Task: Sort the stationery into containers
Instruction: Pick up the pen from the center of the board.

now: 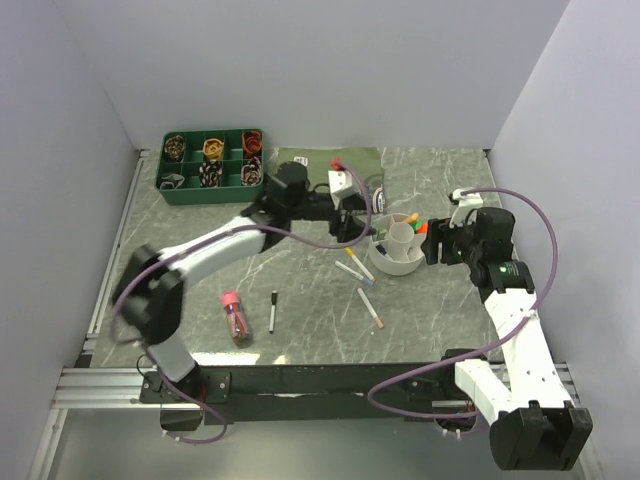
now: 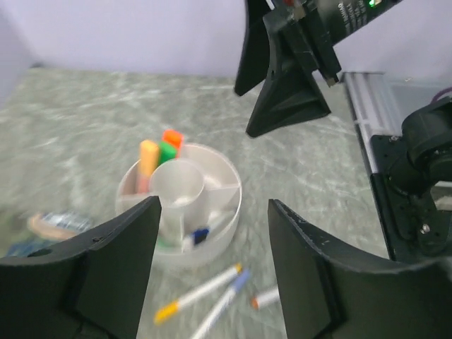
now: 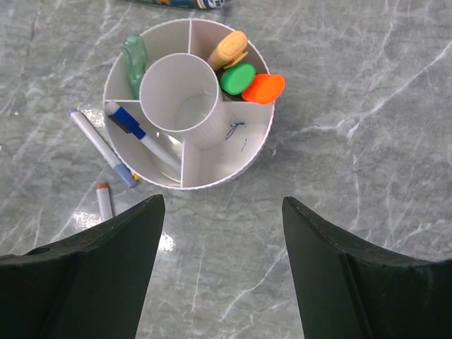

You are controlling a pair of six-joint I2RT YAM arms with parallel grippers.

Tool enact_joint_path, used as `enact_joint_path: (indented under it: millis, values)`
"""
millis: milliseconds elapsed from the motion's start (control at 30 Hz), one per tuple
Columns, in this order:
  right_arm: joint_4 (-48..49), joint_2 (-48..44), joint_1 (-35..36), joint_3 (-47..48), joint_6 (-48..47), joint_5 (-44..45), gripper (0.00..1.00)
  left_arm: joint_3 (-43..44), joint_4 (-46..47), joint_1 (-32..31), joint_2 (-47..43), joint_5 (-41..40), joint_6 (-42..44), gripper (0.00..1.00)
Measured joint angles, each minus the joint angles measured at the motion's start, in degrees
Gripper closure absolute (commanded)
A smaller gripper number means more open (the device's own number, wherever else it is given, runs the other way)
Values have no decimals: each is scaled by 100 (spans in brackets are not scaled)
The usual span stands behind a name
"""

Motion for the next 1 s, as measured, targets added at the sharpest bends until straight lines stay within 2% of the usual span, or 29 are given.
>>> enact_joint_path:
  millis: [167,233,333,500,567,700,1000]
  values:
    - [9,-190,0,0,26,-76,25,70,-2328,114,-1482,-1261,380,32]
    - [11,-210,0,0,35,-79,24,236,-3241,216,-1648,-1884,284,37]
    - [13,-188,0,0,96,-133,24,350,-4474,404,-1447,-2704,-127,42]
    - [50,7,42,2,177,-234,25,-1145,-5386,761,-1370,-3676,-905,53]
    - [48,109,76,11,175,-256,24,-1526,-5788,879,-1368,-3897,-1161,53]
    - [48,186,101,13,175,-269,25,-1661,-6081,970,-1381,-4085,-1530,48]
    - [48,13,101,9,201,-271,24,-1792,-5993,1012,-1202,-4011,-1742,47]
